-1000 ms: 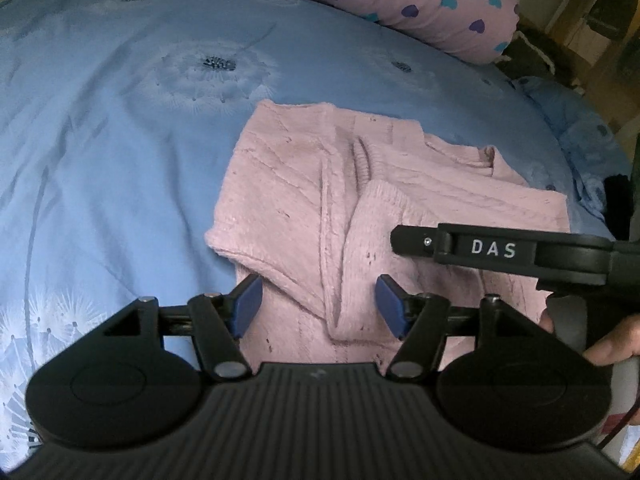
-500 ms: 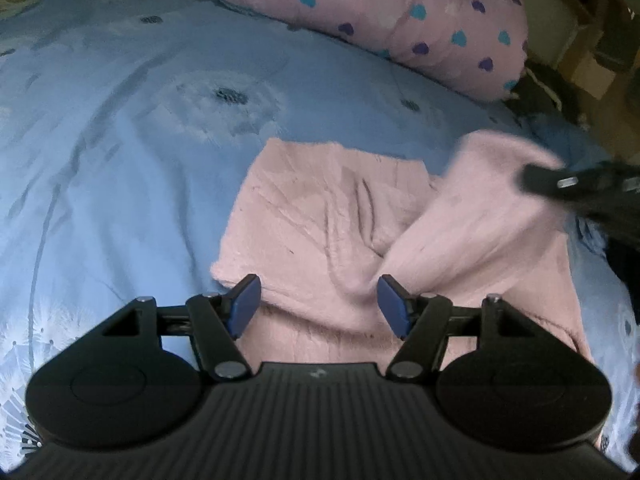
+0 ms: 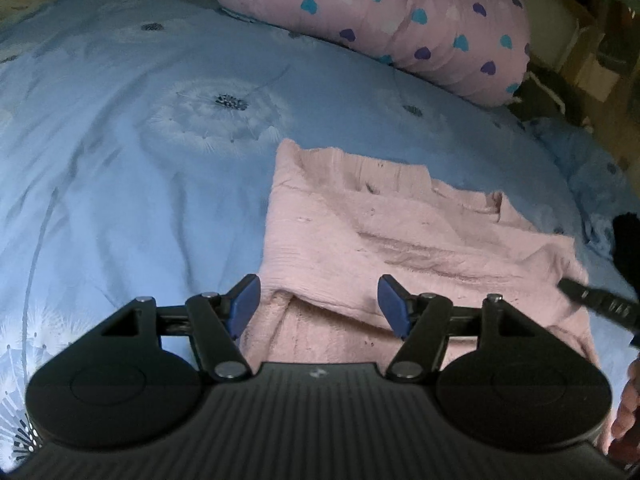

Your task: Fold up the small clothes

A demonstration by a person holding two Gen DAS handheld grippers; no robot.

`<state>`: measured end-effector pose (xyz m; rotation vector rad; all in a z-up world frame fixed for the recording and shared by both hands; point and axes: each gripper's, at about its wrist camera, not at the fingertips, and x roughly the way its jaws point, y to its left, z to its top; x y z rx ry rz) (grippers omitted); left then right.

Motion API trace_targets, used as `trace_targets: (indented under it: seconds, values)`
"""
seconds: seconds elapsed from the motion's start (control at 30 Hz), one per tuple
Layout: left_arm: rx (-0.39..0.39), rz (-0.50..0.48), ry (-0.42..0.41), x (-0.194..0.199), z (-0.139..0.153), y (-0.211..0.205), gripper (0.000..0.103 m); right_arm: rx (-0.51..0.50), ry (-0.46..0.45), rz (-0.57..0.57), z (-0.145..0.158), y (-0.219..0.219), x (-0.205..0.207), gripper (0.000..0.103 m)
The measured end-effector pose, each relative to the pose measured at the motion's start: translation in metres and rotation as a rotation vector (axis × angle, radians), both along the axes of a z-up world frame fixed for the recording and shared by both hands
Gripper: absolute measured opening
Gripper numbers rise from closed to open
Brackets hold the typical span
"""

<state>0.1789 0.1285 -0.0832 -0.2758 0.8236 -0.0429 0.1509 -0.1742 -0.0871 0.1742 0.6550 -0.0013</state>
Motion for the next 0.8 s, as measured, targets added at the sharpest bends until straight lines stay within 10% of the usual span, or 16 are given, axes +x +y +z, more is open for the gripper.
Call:
trace_targets:
  seconds: [0.27,0.47,0.8]
  values:
    - [0.026,-0.014,0.024,0.005,-0.009,-0.006,0.070,0.020,0.137,0.040,-0.018,-0.015,-0.001,0.036]
    - [0.030,-0.009,0.022,0.006,-0.008,-0.006,0.070,0.014,0.044,0.104,0.007,-0.030,-0.003,0.067]
    - [0.033,0.035,0.032,-0.001,0.007,-0.001,0.070,0.104,0.228,0.156,-0.031,-0.040,0.056,0.066]
